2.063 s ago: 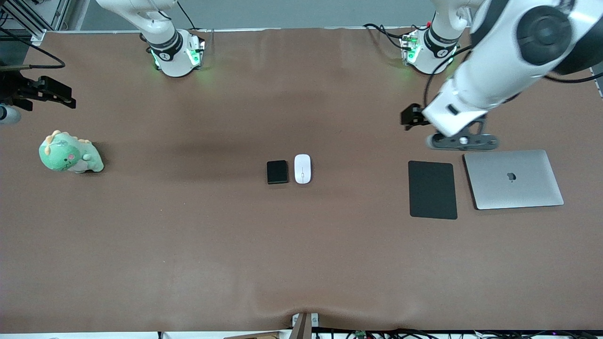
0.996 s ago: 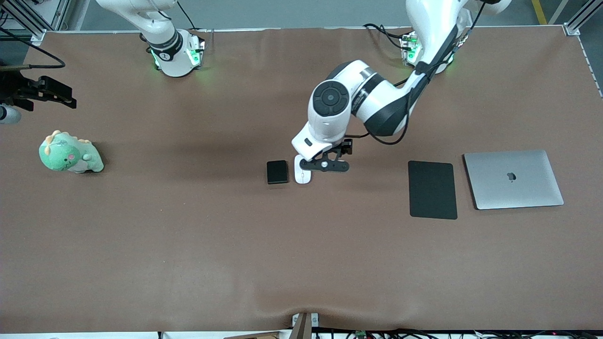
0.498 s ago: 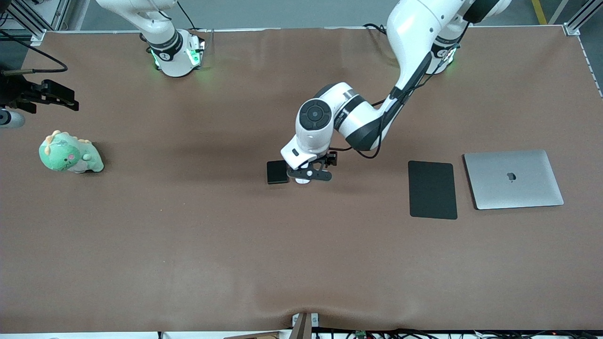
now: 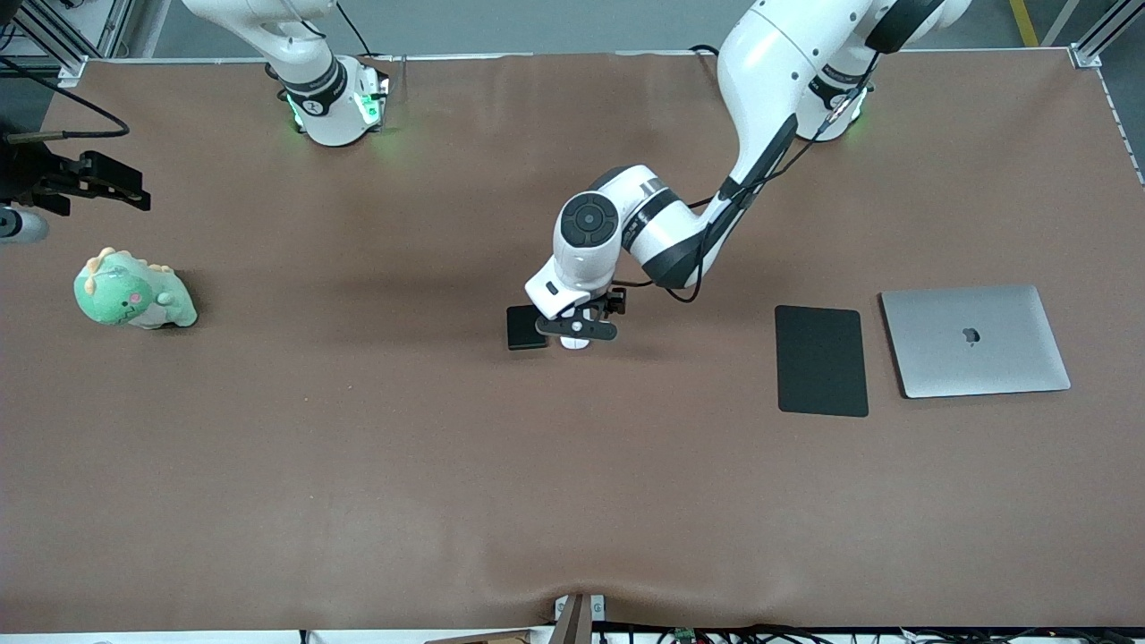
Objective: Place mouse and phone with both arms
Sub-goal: 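Lower the left gripper and close it on the white mouse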
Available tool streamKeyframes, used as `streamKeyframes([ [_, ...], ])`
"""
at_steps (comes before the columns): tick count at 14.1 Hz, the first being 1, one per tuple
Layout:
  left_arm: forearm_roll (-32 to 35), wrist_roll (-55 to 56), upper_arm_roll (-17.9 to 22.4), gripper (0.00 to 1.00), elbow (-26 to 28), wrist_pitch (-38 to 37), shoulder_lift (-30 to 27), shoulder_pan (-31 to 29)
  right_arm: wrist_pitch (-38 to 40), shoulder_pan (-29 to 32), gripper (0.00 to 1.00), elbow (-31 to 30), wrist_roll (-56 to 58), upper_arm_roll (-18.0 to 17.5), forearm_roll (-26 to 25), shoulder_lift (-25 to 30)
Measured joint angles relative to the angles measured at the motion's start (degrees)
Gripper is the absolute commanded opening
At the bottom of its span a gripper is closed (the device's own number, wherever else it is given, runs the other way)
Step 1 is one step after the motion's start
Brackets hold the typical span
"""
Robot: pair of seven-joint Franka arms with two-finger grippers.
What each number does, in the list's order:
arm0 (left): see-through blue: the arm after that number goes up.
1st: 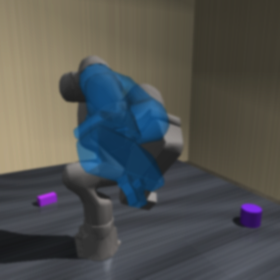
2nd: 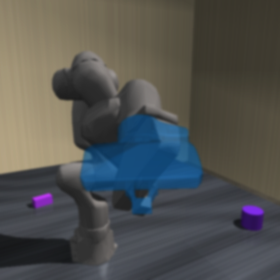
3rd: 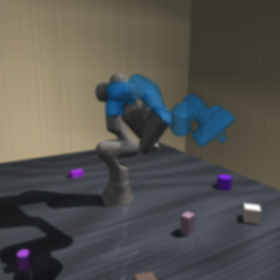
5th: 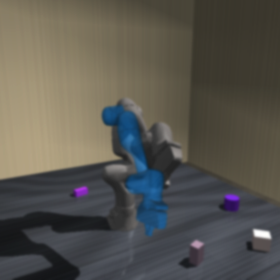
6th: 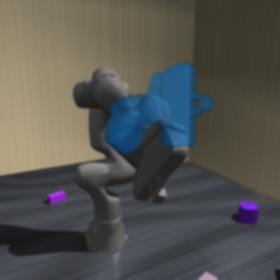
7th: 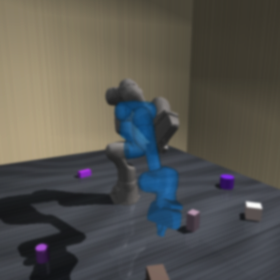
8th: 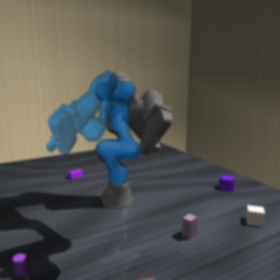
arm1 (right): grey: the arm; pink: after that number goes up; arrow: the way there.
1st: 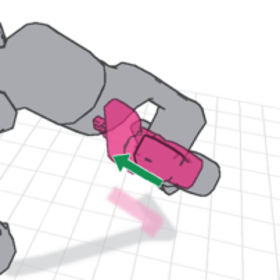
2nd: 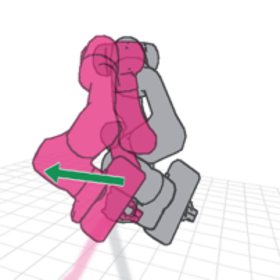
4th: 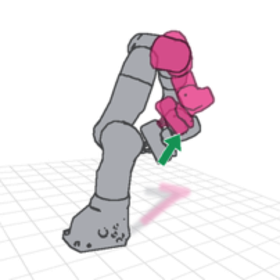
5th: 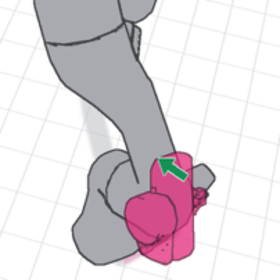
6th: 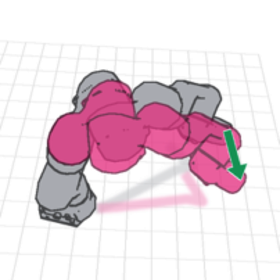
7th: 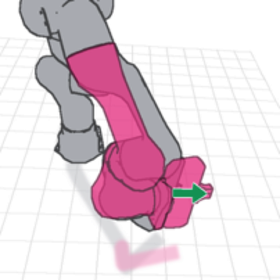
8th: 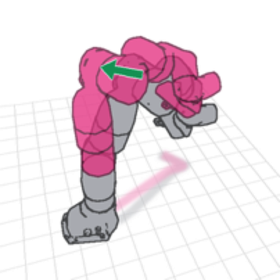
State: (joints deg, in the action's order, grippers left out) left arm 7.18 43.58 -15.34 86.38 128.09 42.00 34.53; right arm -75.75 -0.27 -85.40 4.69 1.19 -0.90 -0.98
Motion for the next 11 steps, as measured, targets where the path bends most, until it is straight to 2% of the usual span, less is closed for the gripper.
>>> streamKeyframes([
  [2,0.43,1.04,0.07,1.00,0.10,1.59,1.37,0.56,0.00,0.00,1.00,0.00,0.00,-0.01,0.01,0.00],
  [6,5.48,1.59,0.13,1.00,0.17,2.20,3.73,0.80,0.00,0.00,1.00,0.00,0.00,-0.01,0.02,0.00],
  [11,5.71,2.33,0.17,1.00,0.16,2.43,4.92,1.36,0.00,0.00,1.00,0.00,0.00,0.01,0.02,0.00],
])
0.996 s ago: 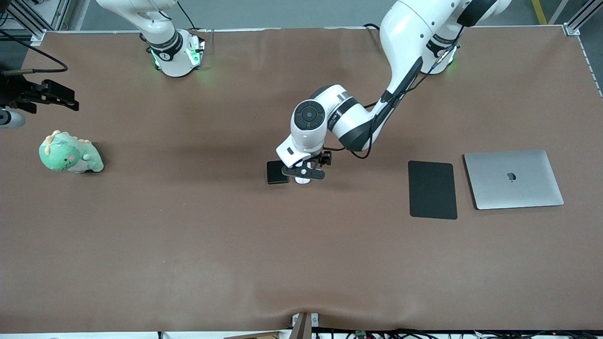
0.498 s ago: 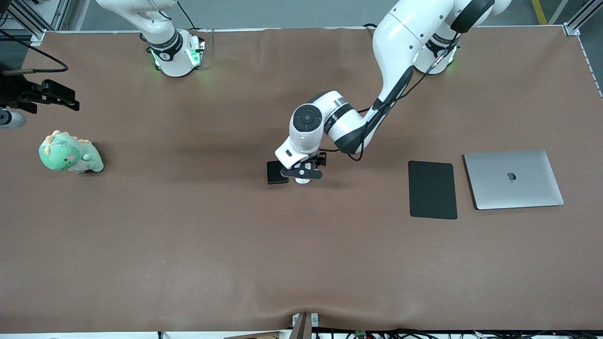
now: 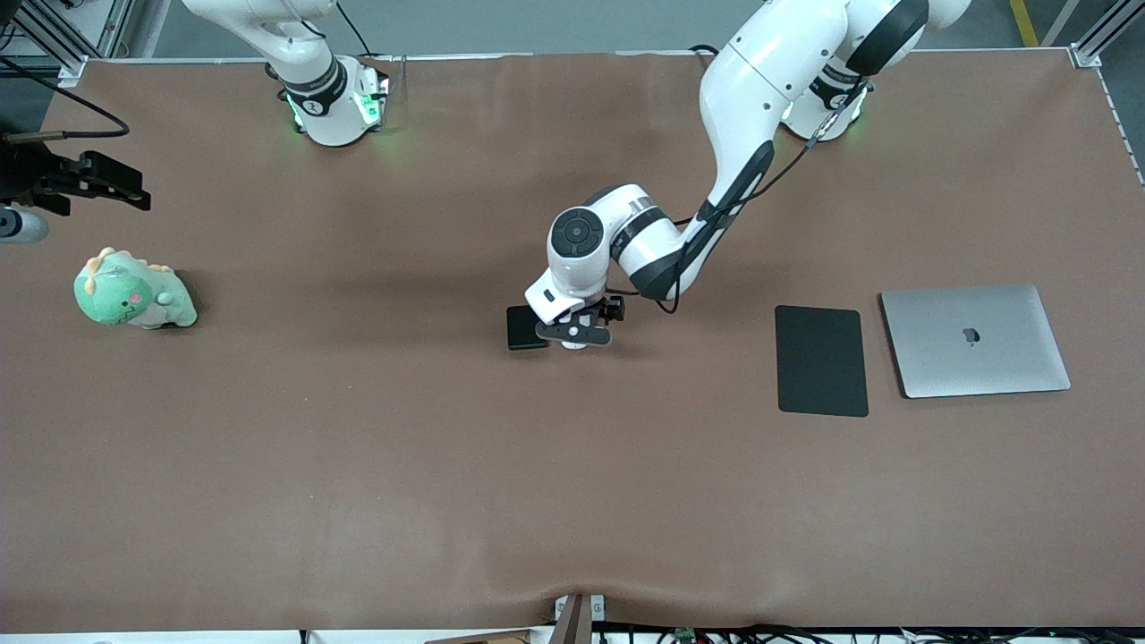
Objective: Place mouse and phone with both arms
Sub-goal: 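Lower the left gripper and close it on the white mouse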
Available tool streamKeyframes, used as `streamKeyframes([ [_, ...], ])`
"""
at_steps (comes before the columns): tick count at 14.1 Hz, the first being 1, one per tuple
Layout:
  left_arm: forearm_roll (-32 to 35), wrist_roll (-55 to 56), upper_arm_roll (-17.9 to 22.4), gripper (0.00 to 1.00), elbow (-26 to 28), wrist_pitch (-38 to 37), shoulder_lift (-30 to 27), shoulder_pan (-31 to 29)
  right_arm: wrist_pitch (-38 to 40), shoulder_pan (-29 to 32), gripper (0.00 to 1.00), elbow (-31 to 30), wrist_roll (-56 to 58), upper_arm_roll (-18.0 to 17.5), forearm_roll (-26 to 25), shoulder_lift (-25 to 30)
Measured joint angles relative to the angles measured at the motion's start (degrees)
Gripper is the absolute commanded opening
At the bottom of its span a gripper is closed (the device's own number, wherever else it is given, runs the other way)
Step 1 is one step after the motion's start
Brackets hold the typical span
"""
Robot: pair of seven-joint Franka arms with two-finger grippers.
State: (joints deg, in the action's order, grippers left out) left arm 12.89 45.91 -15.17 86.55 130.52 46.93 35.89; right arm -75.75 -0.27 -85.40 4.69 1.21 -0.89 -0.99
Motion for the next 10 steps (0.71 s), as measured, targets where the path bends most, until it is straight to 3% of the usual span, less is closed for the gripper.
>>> streamKeyframes([
  [8,0.00,1.40,0.16,1.00,-0.06,1.93,1.33,0.33,0.00,0.00,1.00,0.00,0.00,0.00,0.00,0.00],
  [9,0.00,1.40,0.18,0.76,-0.13,2.04,1.45,0.33,0.00,0.00,1.00,0.00,0.00,0.00,0.05,0.00],
  [10,0.01,1.40,0.18,0.19,-0.22,2.21,1.60,0.33,0.00,0.00,1.00,0.00,0.00,0.00,0.12,-0.01],
])
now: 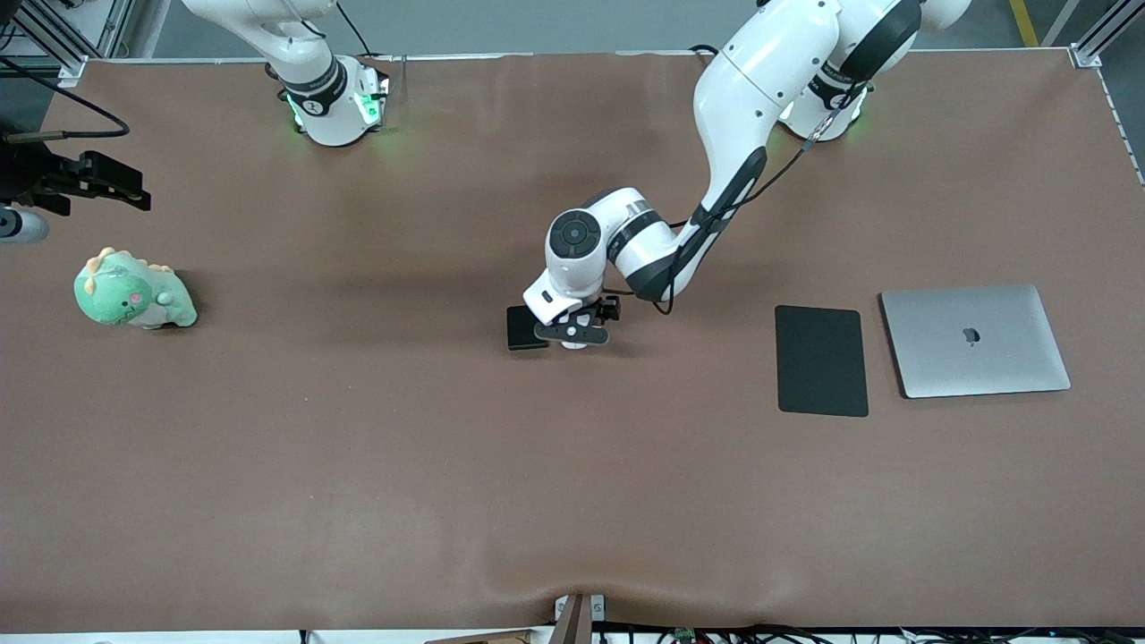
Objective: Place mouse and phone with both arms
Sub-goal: 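Lower the left gripper and close it on the white mouse, then carry the mouse with the left gripper while the right gripper reaches the phone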
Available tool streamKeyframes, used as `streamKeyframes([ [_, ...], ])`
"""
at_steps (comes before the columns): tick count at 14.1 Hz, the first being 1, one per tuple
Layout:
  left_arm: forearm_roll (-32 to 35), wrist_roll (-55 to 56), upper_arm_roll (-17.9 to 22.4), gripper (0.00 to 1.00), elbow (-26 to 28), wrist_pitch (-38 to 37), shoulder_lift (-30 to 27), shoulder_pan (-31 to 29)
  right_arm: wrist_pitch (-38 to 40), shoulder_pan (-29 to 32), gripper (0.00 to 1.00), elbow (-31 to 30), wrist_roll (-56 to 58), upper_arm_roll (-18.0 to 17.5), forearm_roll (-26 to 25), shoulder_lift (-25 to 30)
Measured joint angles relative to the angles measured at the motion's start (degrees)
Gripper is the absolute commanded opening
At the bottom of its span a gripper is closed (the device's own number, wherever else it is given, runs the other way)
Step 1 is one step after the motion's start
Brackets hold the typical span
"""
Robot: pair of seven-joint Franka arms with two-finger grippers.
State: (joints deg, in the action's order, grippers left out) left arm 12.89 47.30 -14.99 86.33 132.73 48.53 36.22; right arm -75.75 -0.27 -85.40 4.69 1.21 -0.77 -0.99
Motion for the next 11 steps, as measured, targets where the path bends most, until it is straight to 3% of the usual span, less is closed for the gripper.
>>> streamKeyframes([
  [1,0.09,0.00,0.00,0.00,-0.03,0.12,0.13,0.00,0.00,0.00,1.00,0.00,0.00,0.00,0.08,-0.01],
  [11,0.47,0.05,0.21,0.00,-1.69,0.21,0.10,-0.19,0.01,0.00,1.00,0.00,0.00,-0.13,0.59,-0.60],
])
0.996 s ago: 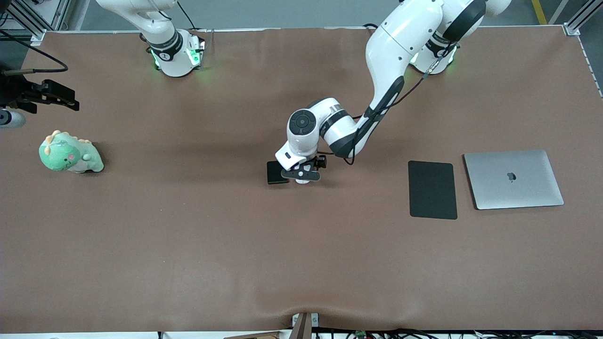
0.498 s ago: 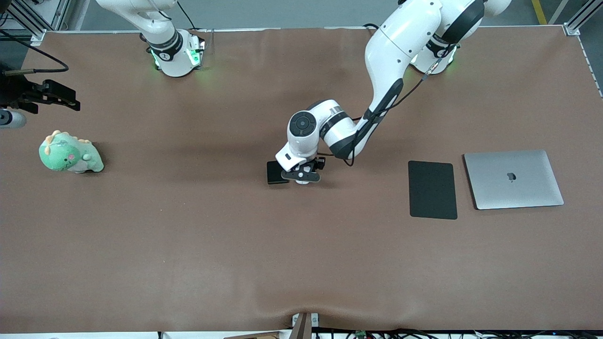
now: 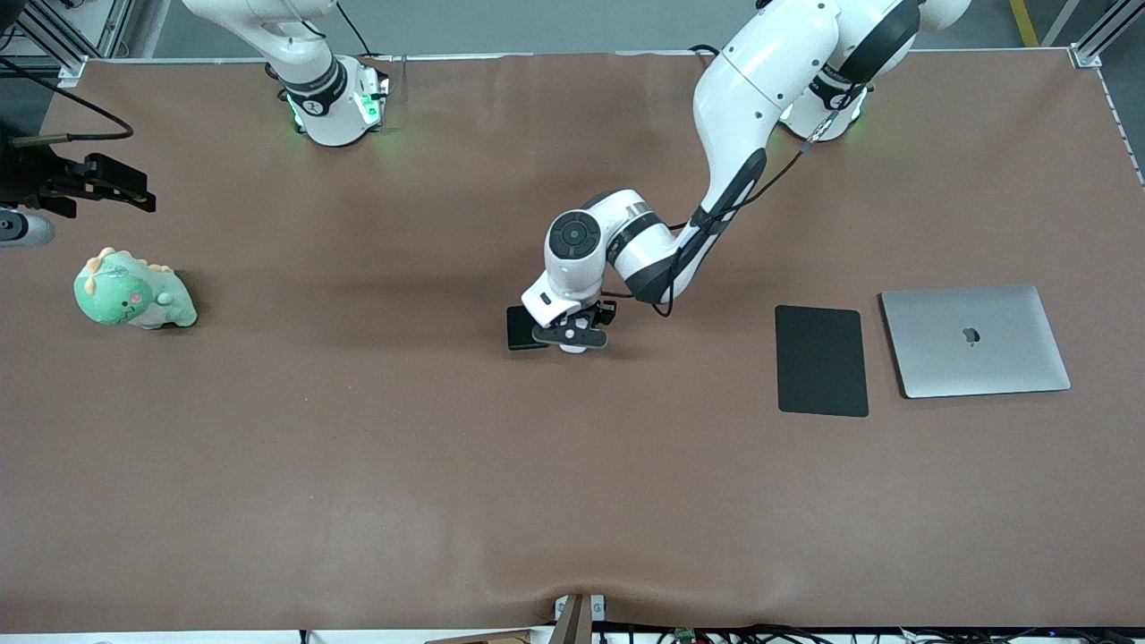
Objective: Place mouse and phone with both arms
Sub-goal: 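Carry the mouse with the left gripper while the right gripper reaches the phone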
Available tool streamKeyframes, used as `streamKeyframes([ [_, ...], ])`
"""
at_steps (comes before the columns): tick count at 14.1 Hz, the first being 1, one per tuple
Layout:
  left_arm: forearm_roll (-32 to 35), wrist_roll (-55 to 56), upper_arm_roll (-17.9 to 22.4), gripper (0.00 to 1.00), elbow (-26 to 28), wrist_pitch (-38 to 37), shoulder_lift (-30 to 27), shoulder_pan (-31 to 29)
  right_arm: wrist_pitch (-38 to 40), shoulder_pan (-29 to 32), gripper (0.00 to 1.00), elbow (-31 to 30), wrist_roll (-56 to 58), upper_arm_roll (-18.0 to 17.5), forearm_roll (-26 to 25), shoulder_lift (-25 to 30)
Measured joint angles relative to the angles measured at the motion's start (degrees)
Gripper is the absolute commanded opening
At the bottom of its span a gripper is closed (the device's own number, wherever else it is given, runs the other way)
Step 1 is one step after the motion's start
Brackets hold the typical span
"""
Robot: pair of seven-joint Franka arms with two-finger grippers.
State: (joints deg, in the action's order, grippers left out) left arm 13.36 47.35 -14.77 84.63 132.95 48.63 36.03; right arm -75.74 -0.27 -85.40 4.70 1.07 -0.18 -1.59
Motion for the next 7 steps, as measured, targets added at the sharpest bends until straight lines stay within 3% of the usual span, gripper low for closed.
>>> streamKeyframes([
  [7,-0.06,2.51,0.69,0.00,-1.30,-6.43,-7.89,-5.31,0.17,-0.74,1.00,-0.34,0.21,-0.58,0.41,-3.74],
])
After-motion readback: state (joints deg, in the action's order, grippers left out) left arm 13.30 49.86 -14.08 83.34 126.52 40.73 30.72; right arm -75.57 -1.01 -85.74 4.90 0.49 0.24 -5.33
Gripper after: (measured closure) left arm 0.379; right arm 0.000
